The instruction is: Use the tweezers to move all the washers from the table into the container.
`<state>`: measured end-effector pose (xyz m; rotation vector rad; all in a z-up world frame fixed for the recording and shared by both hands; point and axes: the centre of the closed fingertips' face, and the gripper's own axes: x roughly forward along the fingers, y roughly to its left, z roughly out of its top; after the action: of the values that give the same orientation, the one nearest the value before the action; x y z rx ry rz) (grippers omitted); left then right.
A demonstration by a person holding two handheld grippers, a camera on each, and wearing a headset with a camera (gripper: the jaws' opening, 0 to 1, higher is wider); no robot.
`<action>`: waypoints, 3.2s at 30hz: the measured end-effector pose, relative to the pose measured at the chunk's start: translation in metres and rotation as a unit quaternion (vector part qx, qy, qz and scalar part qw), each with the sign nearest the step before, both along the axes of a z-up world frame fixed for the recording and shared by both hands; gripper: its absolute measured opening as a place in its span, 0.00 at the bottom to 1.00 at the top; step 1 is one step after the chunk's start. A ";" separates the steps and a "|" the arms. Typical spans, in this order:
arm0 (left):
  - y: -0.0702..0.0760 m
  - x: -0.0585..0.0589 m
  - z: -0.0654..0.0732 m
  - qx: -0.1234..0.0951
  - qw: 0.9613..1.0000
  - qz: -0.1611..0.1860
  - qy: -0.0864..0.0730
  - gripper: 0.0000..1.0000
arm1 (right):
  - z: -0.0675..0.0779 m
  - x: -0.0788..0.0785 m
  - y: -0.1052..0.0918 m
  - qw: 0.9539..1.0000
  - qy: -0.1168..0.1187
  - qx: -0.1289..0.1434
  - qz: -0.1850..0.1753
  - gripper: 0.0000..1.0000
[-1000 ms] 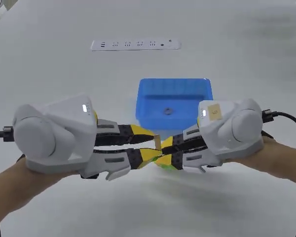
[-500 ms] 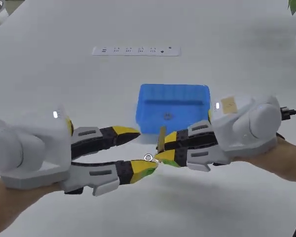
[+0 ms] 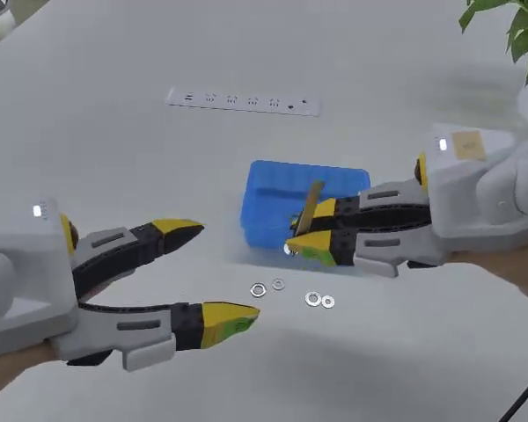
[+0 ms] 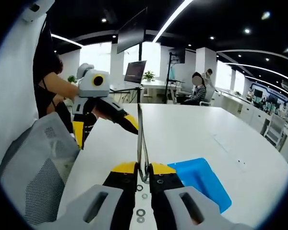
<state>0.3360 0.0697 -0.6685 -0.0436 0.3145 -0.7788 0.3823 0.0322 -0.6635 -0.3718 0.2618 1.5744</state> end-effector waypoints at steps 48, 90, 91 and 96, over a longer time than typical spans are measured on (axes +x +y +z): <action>0.018 -0.009 -0.002 -0.025 0.998 0.049 0.026 0.99 | -0.094 0.101 0.009 0.995 0.029 -0.053 -0.084 0.11; -0.051 0.137 0.006 0.045 0.996 -0.074 -0.025 0.64 | -0.077 0.092 0.004 0.996 -0.005 -0.075 -0.054 0.07; -0.055 0.137 0.003 0.050 0.995 -0.088 -0.021 0.59 | -0.076 0.091 0.004 0.996 -0.008 -0.077 -0.051 0.07; -0.059 0.141 0.000 0.063 0.990 -0.121 -0.020 0.44 | -0.076 0.086 0.007 0.996 -0.016 -0.082 -0.034 0.07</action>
<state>0.4766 0.0109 -0.6682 0.1306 0.3339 -0.9978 0.4684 0.0392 -0.7393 -0.5092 0.3761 1.4830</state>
